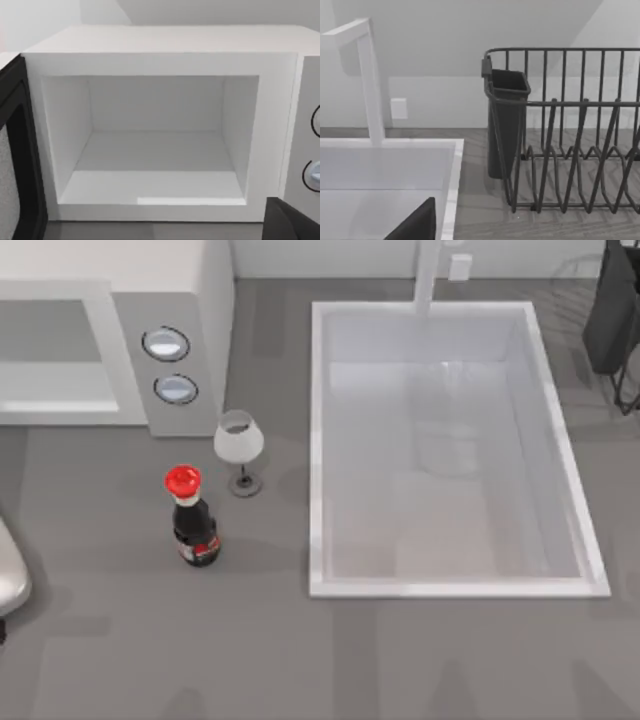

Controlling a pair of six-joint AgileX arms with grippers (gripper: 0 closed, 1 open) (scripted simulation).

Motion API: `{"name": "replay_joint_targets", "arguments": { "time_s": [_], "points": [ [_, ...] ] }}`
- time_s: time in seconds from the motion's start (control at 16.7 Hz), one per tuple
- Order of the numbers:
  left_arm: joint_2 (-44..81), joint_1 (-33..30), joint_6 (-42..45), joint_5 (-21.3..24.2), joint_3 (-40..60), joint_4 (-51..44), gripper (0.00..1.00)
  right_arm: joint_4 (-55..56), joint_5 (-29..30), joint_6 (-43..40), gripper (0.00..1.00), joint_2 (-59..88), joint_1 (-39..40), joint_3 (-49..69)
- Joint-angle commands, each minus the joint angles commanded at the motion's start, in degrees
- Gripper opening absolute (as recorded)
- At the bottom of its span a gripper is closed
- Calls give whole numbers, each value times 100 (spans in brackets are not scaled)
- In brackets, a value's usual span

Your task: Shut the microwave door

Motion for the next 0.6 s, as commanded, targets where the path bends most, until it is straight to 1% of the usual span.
{"name": "replay_joint_targets", "arguments": {
  "time_s": [0.12, 0.3, 0.36, 0.48, 0.6],
  "points": [
    [-29, -381, 8, -380, 101, -130, 0, 0, 0, 0, 100, 0, 0, 0],
    [-37, -1115, 22, -1115, 264, -305, 0, 0, 0, 0, 100, 0, 0, 0],
    [-31, -1289, 25, -1288, 306, -344, 0, 0, 0, 0, 100, 0, 0, 0],
    [-19, -1452, 29, -1451, 351, -379, 0, 0, 0, 0, 100, 0, 0, 0],
    [-18, -1456, 30, -1455, 352, -380, 0, 0, 0, 0, 100, 0, 0, 0]
  ]
}}
